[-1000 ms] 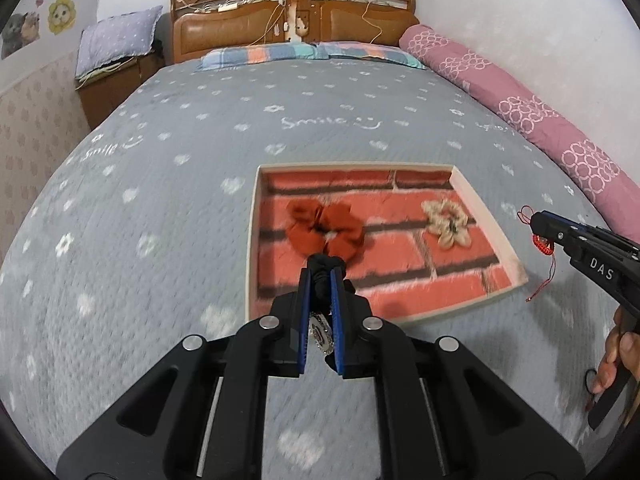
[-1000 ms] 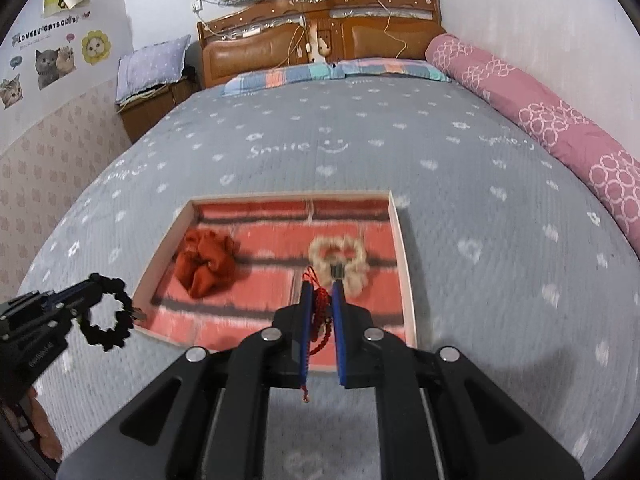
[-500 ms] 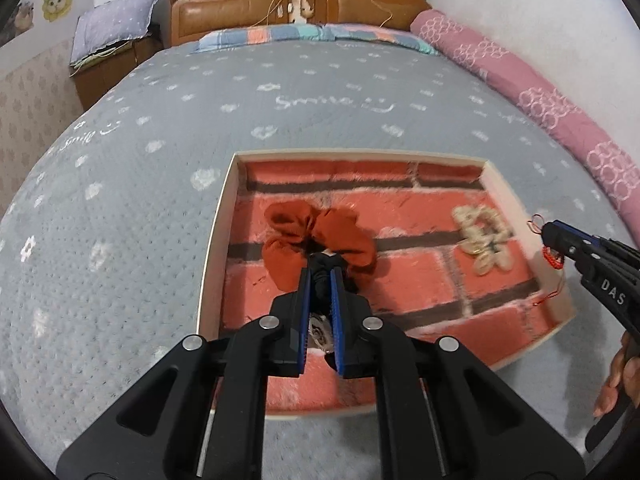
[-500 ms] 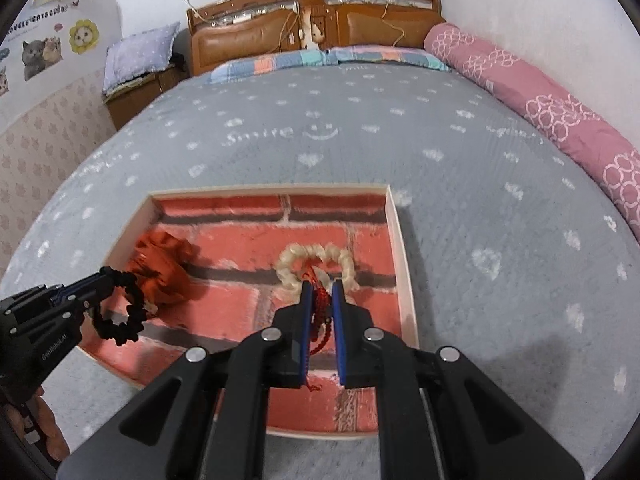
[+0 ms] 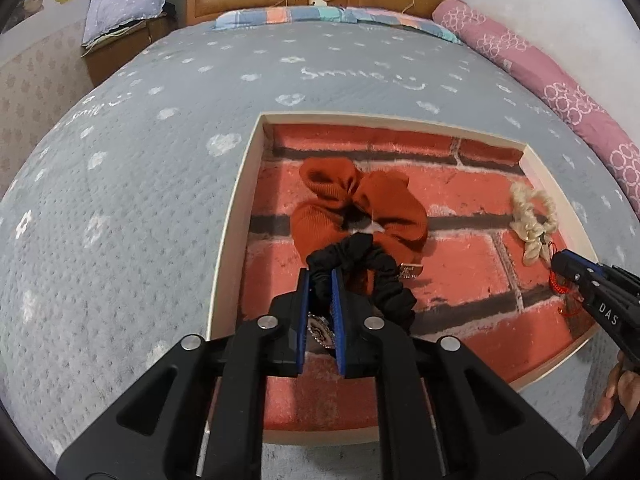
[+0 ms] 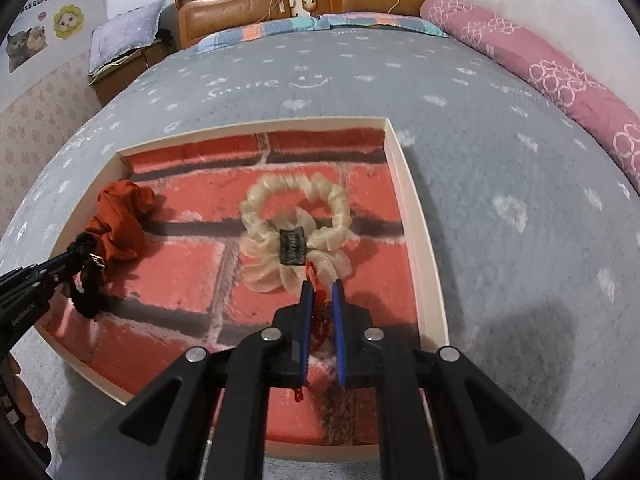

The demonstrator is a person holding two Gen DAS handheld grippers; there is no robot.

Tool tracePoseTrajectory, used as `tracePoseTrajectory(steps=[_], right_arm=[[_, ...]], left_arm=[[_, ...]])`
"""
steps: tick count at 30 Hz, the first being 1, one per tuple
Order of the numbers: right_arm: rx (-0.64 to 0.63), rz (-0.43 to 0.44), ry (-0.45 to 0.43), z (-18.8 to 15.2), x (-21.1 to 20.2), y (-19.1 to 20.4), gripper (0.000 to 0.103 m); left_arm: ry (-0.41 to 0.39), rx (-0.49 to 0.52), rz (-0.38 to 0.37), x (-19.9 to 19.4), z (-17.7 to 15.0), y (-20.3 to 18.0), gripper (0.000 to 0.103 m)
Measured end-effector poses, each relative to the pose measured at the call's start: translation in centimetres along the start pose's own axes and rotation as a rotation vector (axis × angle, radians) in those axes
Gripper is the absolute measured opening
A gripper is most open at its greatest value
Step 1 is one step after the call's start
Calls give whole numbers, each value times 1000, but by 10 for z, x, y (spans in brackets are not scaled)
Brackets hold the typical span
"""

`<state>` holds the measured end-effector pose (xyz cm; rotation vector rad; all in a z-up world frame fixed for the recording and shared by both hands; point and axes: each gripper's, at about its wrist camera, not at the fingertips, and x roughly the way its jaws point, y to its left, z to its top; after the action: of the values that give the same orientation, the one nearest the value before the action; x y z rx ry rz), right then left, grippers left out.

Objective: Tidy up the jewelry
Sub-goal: 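Lower both held items into the tray and open both tools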

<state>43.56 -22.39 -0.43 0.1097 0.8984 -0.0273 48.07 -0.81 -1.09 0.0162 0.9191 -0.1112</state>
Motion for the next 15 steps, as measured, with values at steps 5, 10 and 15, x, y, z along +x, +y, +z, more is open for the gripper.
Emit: tracePoseTrajectory(steps=[5,10,15], right_arm=[[-1,3,17,-2,2,0,12],[4,32,33,0,1,1,17],[-8,38,5,2,-15,2,51]], left_arm=[[20,22,14,5,-9,-5,14],[11,18,9,-2,-12,-6,41],[-47,15,8,-30,-13,-2,70]])
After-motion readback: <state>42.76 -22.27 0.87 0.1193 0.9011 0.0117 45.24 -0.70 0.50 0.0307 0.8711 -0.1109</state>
